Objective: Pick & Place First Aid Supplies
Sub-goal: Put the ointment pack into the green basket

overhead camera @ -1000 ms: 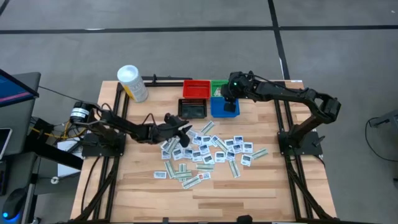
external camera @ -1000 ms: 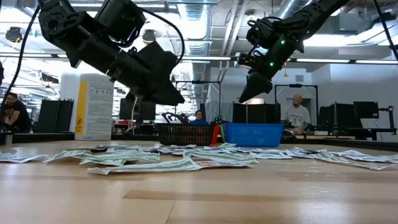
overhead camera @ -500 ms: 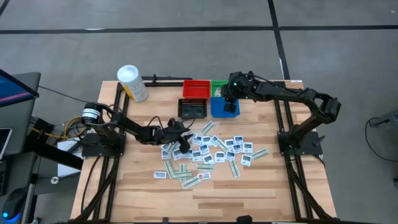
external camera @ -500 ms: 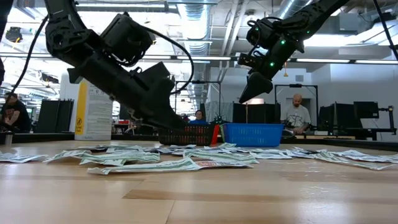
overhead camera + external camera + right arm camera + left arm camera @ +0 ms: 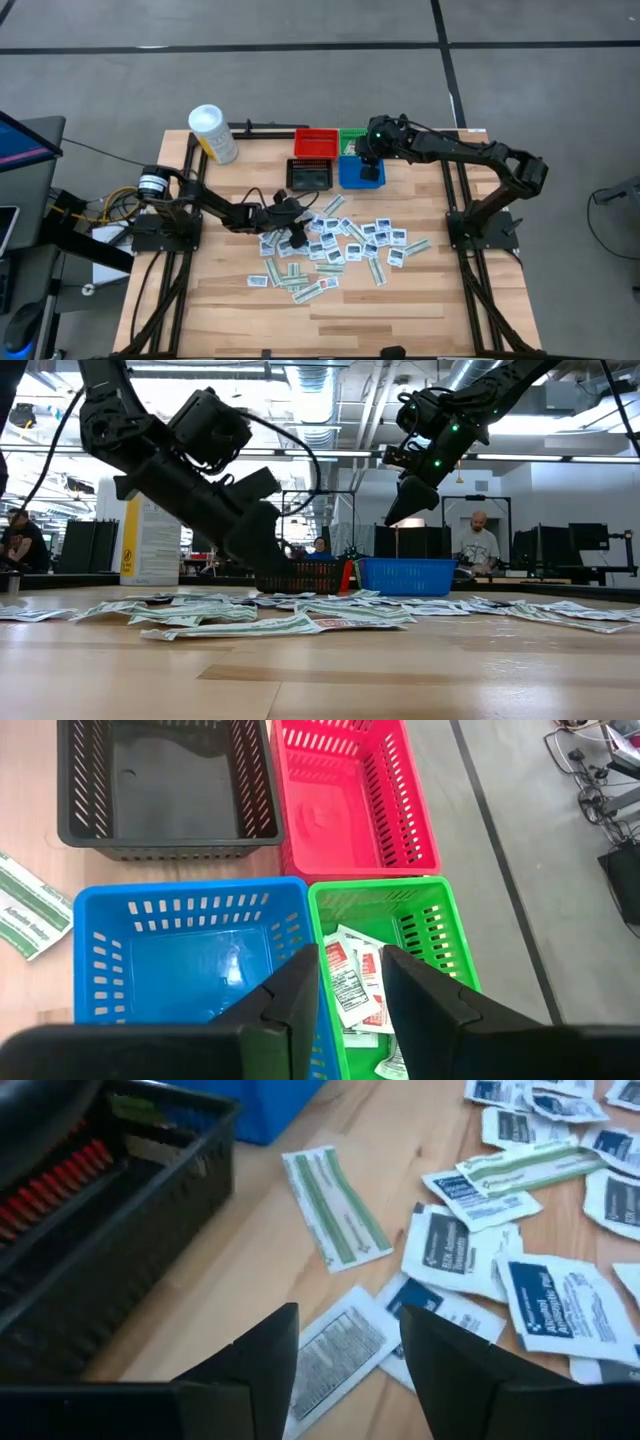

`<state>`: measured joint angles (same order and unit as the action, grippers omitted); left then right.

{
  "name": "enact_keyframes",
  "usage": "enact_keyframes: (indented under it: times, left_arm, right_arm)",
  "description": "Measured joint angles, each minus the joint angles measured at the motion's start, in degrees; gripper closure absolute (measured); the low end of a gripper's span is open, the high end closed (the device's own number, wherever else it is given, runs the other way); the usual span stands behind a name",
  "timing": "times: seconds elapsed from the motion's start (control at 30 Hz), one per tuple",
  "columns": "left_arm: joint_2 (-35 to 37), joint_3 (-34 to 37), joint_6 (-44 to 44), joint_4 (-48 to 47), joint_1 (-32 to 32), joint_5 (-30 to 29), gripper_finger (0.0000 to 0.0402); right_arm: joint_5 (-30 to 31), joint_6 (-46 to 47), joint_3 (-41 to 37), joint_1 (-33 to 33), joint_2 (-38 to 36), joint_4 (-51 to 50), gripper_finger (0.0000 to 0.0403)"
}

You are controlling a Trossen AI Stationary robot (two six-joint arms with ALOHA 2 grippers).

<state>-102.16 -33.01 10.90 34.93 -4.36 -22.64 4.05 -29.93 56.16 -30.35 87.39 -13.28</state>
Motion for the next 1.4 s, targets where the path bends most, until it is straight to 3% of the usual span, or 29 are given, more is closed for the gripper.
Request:
enact_keyframes:
  times: [0.73, 1.3, 1.4]
  left_arm:
    - [-3.7, 0.1, 3.3, 0.0, 0.0, 0.4, 0.0241]
    - [-3.7, 0.1, 3.5, -0.1, 0.0, 0.4, 0.0388]
    - [-3.7, 0.1, 3.5, -0.1, 0.0, 0.5, 0.0396]
  right_arm:
    - [-0.2, 0.0, 0.0, 0.0, 0.0, 0.0, 0.0295]
    - [-0.2, -0.1, 0.0, 0.0, 0.0, 0.0, 0.0295]
    - [-0.2, 0.0, 0.0, 0.0, 0.0, 0.0, 0.0295]
